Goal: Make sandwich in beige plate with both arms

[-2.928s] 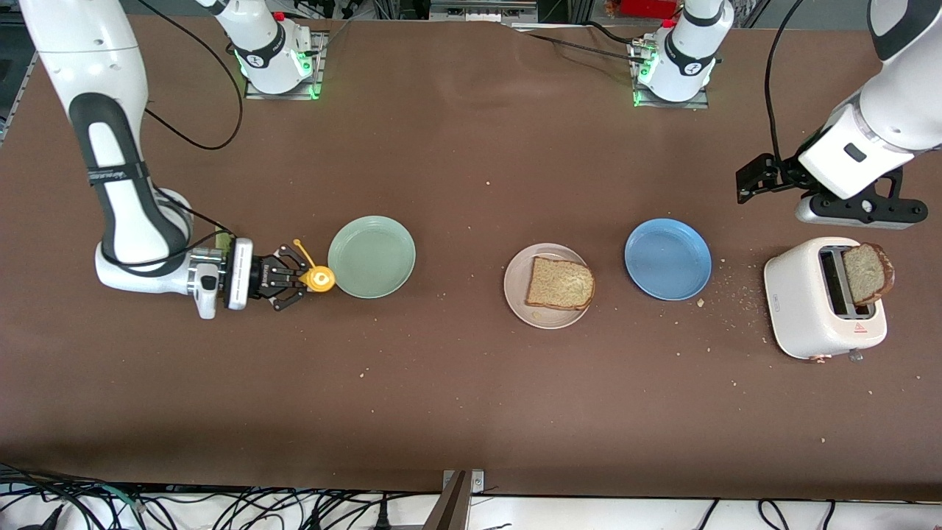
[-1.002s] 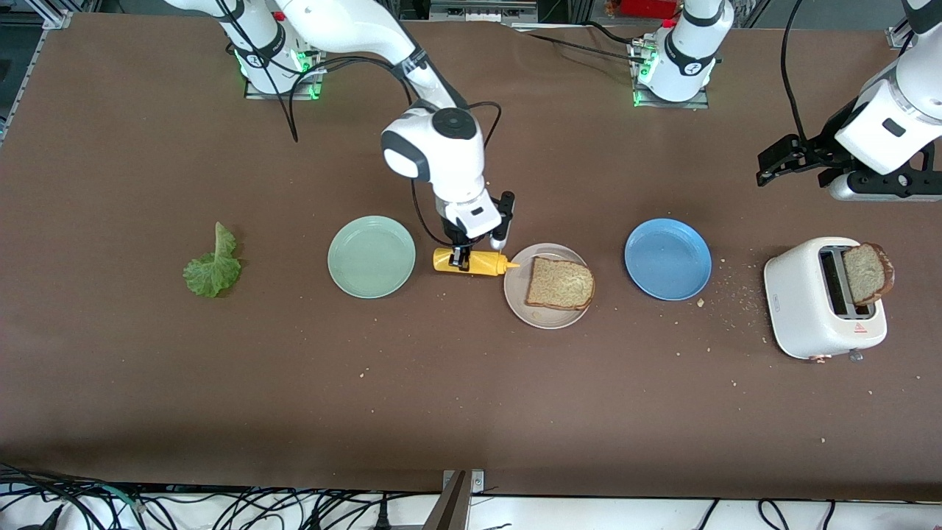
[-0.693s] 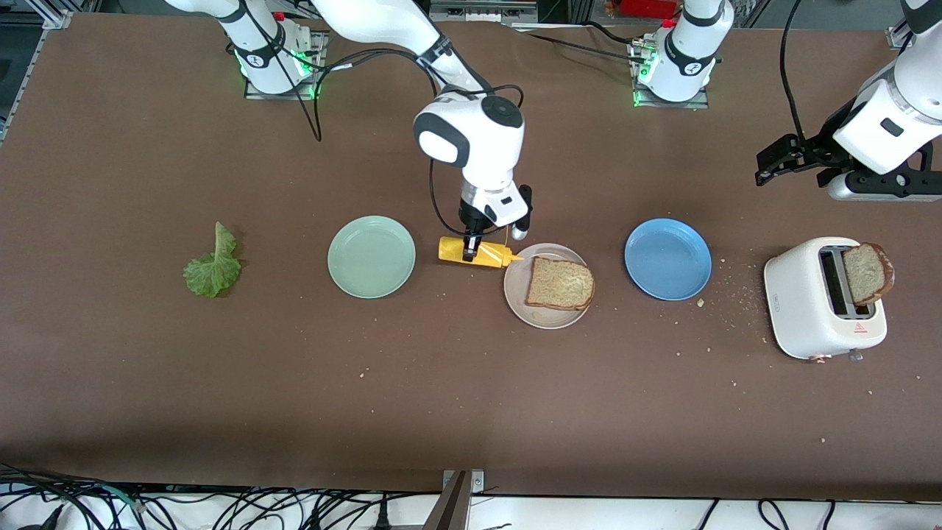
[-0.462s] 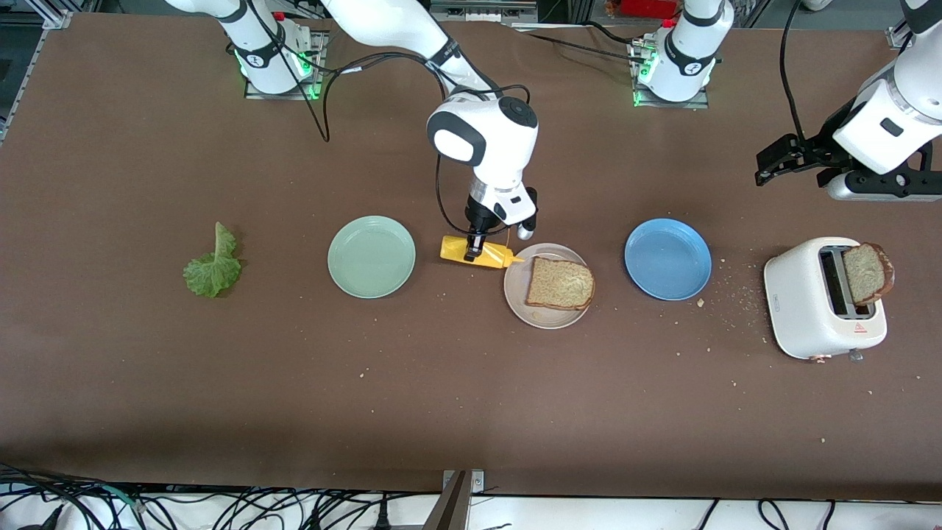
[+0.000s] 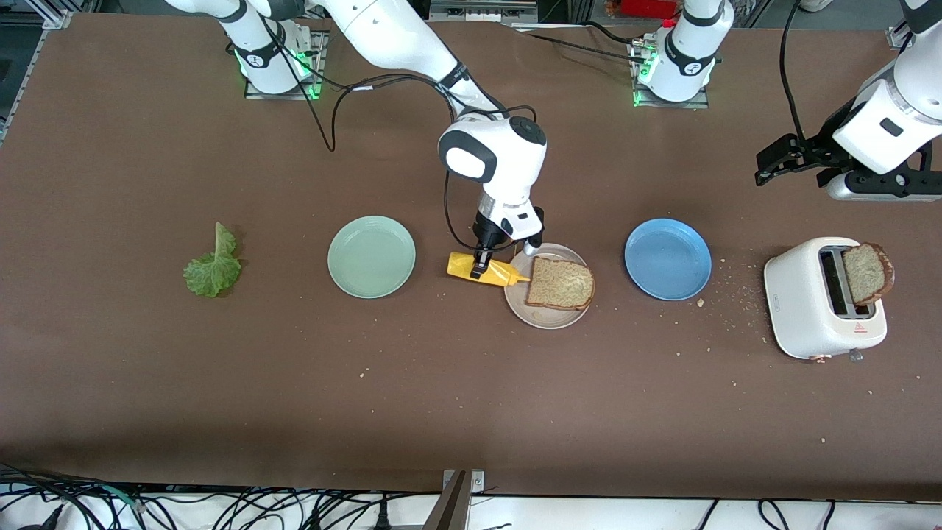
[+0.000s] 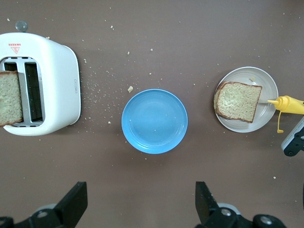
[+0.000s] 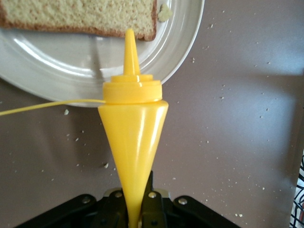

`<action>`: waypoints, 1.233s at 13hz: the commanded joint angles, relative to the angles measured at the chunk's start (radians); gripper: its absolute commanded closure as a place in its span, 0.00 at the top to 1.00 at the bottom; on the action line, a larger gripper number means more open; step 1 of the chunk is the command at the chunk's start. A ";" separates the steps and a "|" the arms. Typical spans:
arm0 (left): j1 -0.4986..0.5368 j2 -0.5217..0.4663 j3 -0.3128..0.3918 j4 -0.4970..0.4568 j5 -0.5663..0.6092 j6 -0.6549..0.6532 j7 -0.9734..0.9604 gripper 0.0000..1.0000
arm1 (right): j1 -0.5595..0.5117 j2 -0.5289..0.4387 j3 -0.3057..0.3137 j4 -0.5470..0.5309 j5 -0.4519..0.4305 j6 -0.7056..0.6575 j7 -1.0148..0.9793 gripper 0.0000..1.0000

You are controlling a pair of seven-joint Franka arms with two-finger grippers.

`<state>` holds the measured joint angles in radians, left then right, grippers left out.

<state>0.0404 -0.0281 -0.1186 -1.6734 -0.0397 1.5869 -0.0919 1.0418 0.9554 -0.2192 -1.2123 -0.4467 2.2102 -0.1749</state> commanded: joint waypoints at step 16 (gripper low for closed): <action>-0.007 -0.009 0.011 -0.003 -0.025 0.002 0.006 1.00 | -0.480 -0.431 -0.023 -0.042 0.802 -0.415 -0.913 0.00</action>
<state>0.0404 -0.0281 -0.1180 -1.6734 -0.0398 1.5869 -0.0919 0.6398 0.6037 -0.2633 -1.2025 0.2531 1.8882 -0.9566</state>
